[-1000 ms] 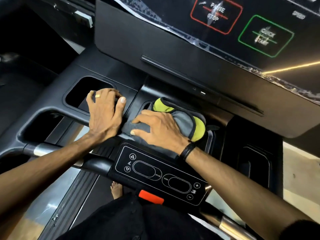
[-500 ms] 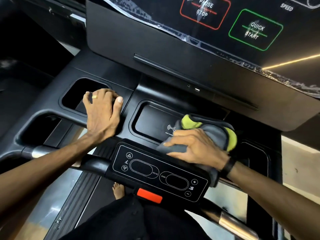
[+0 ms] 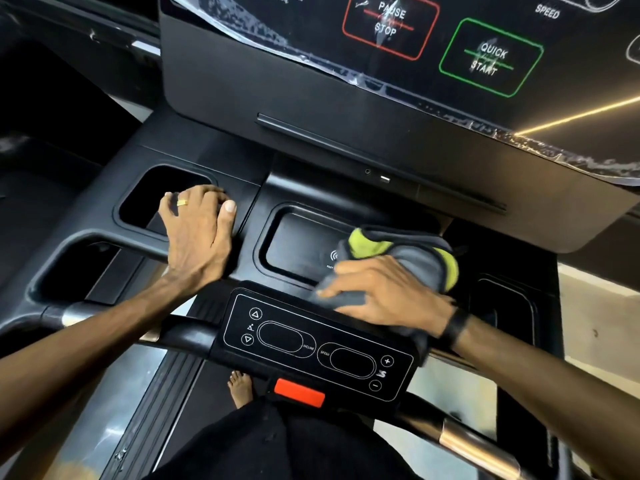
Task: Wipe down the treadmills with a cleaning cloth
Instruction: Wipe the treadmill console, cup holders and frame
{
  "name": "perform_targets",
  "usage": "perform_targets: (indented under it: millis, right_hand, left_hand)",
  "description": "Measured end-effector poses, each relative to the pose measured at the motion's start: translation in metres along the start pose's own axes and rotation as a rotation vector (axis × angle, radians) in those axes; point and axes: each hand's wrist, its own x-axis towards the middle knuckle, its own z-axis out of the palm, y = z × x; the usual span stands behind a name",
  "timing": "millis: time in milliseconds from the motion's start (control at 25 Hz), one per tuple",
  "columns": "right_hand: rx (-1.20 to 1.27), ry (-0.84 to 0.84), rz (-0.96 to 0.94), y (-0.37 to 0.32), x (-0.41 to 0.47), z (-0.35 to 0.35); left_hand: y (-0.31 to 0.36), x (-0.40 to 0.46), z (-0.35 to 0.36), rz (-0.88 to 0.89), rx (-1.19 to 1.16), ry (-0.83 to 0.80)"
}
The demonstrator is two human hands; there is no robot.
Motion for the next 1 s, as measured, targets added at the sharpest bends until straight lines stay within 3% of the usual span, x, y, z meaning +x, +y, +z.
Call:
perform_targets:
  millis: [160, 480, 800, 920, 1000]
  right_hand:
    - [0.011, -0.003, 0.013, 0.007, -0.028, -0.011]
    - [-0.054, 0.093, -0.042, -0.042, 0.09, 0.018]
    - [-0.089, 0.23, 0.117, 0.006, -0.049, 0.005]
    - [-0.233, 0.385, 0.182, 0.021, -0.094, 0.01]
    - [-0.291, 0.491, 0.336, 0.037, -0.101, 0.01]
  left_hand:
    - [0.004, 0.001, 0.0, -0.007, -0.006, 0.01]
    - [0.007, -0.002, -0.004, 0.049, 0.031, -0.01]
    - [0.005, -0.003, -0.003, 0.124, 0.011, -0.044]
    - [0.004, -0.003, 0.0, 0.167, 0.021, -0.051]
    - [0.004, -0.002, -0.001, 0.191, 0.03, -0.051]
